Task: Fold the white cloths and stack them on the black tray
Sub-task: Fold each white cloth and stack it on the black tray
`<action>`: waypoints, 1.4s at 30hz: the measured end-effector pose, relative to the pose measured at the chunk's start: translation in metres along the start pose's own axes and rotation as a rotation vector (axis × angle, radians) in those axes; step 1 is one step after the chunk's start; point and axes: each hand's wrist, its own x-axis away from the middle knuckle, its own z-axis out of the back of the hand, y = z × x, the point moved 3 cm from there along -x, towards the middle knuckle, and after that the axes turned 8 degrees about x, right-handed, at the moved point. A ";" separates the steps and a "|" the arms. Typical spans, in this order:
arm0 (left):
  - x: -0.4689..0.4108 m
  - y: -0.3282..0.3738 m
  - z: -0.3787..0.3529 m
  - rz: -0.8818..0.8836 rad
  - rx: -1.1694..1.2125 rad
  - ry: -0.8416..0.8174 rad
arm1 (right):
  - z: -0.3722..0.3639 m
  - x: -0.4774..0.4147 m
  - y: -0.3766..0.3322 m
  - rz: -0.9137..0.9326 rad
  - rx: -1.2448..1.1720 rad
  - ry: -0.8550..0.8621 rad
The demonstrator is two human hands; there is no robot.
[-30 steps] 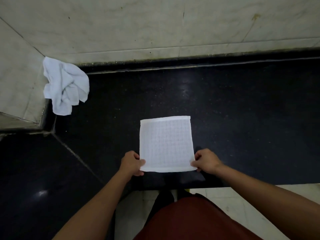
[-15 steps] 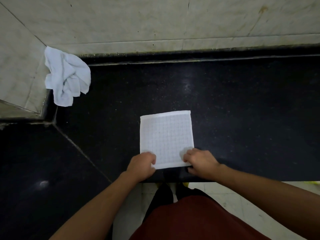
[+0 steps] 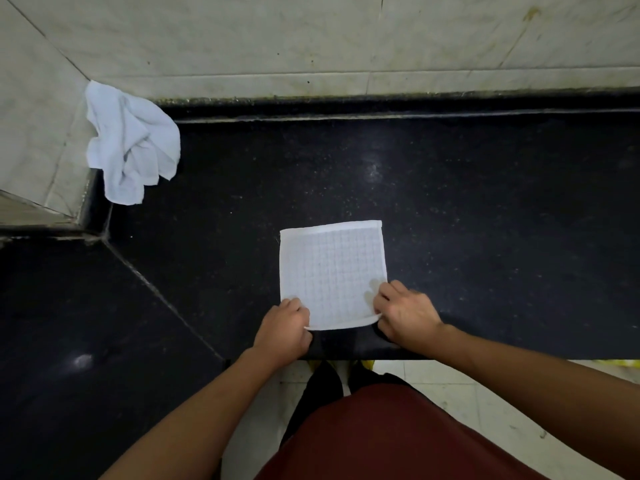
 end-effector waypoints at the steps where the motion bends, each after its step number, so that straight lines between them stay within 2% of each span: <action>1: 0.001 -0.003 0.005 -0.006 0.046 0.009 | 0.001 0.002 0.004 -0.023 -0.021 0.015; 6: -0.010 -0.021 0.052 0.095 0.298 0.091 | 0.022 -0.011 0.034 -0.265 -0.401 -0.056; 11: -0.053 -0.039 0.099 0.218 0.475 0.287 | 0.036 -0.054 0.070 -0.500 -0.732 -0.064; 15: -0.087 -0.048 0.114 0.274 0.505 0.360 | 0.032 -0.087 0.090 -0.672 -0.857 -0.041; 19: -0.109 -0.049 0.114 0.322 0.459 0.363 | 0.025 -0.106 0.100 -0.767 -0.799 -0.079; 31: -0.133 -0.059 0.101 0.365 0.267 0.329 | 0.021 -0.125 0.102 -0.814 -0.501 -0.189; 35: -0.123 -0.047 0.101 0.271 0.173 0.403 | 0.037 -0.116 0.091 -0.670 -0.364 -0.013; 37: -0.113 -0.031 0.094 0.172 0.225 0.387 | 0.046 -0.113 0.073 -0.543 -0.410 0.041; 38: -0.107 -0.023 0.087 0.143 0.257 0.344 | 0.045 -0.112 0.060 -0.486 -0.457 0.013; 40: -0.093 -0.013 0.067 0.146 0.308 0.237 | 0.036 -0.107 0.034 -0.432 -0.565 -0.128; 42: -0.080 -0.017 0.050 0.196 0.373 0.185 | 0.018 -0.098 0.025 -0.464 -0.664 -0.225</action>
